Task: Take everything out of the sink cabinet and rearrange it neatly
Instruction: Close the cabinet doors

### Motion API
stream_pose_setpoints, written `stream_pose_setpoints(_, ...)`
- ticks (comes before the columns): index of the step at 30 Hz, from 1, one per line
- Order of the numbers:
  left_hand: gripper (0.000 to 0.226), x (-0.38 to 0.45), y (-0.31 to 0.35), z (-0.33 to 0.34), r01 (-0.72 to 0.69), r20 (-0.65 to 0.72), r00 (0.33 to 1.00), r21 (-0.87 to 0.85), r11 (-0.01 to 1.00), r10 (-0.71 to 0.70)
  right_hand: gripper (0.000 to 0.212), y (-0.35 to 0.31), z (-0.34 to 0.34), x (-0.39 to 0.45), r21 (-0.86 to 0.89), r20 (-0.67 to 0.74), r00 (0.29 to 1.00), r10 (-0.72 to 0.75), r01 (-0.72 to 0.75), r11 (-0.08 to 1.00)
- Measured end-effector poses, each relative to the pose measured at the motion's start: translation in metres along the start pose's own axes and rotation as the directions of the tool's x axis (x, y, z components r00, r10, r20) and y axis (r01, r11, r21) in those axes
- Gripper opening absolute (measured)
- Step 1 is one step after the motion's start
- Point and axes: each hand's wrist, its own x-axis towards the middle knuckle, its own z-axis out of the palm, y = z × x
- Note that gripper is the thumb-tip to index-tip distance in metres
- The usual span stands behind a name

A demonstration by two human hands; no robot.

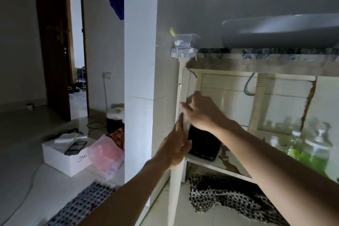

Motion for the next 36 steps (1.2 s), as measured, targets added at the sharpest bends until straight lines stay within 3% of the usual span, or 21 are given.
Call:
stream_pose_setpoints(3,0.096,0.015,0.019,0.029,-0.051,-0.041,0.997,0.155,0.987,0.058,0.039,0.029,-0.013,0.003,-0.03,-0.074,0.995,0.066,-0.068,0.997)
stream_pose_setpoints(7,0.096,0.041,0.044,0.072,-0.048,-0.072,0.995,0.243,0.969,0.067,0.029,0.079,-0.029,0.004,-0.048,-0.196,0.98,0.038,-0.048,0.998)
stream_pose_setpoints(15,0.088,0.109,0.071,0.148,-0.063,-0.08,0.992,0.323,0.944,0.094,0.024,0.173,-0.061,0.028,0.022,-0.327,0.93,0.166,-0.168,0.986)
stream_pose_setpoints(23,0.094,0.153,0.028,0.182,-0.217,0.011,0.972,0.411,0.885,0.233,0.027,0.24,-0.075,0.062,-0.007,-0.302,0.938,0.172,-0.182,0.983)
stream_pose_setpoints(28,0.101,0.177,-0.002,0.201,-0.277,0.086,0.959,0.503,0.819,0.271,0.03,0.279,-0.078,0.089,0.207,-0.279,0.933,0.226,-0.171,0.963)
stream_pose_setpoints(36,0.095,0.217,-0.025,0.226,-0.296,0.096,0.948,0.616,0.73,0.304,0.034,0.316,-0.061,0.141,0.363,-0.31,0.903,0.296,-0.176,0.915)
